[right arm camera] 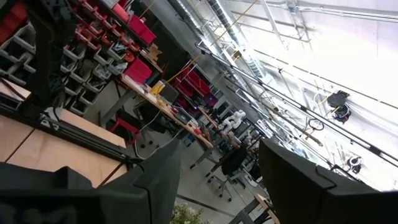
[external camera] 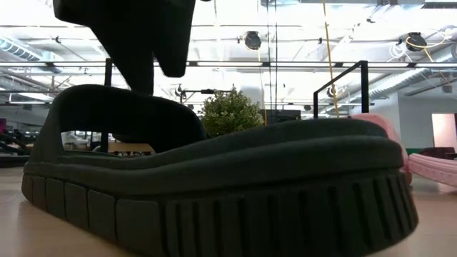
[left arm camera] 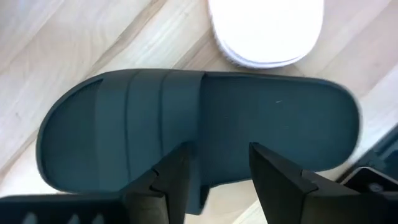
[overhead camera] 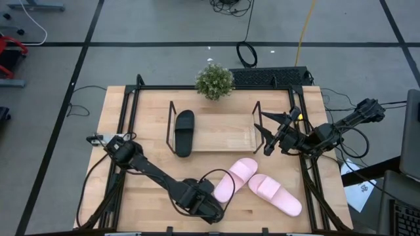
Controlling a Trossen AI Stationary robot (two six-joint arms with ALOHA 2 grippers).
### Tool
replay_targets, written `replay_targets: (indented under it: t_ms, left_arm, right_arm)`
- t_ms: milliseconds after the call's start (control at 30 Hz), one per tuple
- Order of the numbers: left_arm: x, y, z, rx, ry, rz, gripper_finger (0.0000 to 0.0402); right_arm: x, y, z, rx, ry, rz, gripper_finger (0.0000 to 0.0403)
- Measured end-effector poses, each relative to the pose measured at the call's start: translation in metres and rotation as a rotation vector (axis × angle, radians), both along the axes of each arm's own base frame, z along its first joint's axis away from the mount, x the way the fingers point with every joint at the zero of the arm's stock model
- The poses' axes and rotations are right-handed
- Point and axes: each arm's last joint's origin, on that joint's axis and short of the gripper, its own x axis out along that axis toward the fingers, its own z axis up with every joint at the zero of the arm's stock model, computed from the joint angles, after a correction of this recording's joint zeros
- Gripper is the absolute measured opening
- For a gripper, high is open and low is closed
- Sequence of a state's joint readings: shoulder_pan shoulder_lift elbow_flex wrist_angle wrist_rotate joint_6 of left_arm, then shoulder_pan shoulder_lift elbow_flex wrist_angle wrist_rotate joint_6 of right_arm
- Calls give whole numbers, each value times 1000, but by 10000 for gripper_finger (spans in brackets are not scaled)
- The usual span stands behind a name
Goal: Pick and place slides into the shelf
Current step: Put the black slide on the shelf
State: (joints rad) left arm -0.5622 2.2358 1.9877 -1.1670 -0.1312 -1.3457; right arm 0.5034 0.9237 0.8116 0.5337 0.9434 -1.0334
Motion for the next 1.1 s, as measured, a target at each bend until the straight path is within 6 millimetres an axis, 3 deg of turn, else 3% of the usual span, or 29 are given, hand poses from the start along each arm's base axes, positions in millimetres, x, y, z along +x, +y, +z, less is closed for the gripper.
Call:
replay_targets:
  t_ms: [1100]
  left_arm:
    - [-16, 11, -9, 124, 193, 39, 161]
  right_arm:
    - [0, 0, 0, 0, -1, 2, 205]
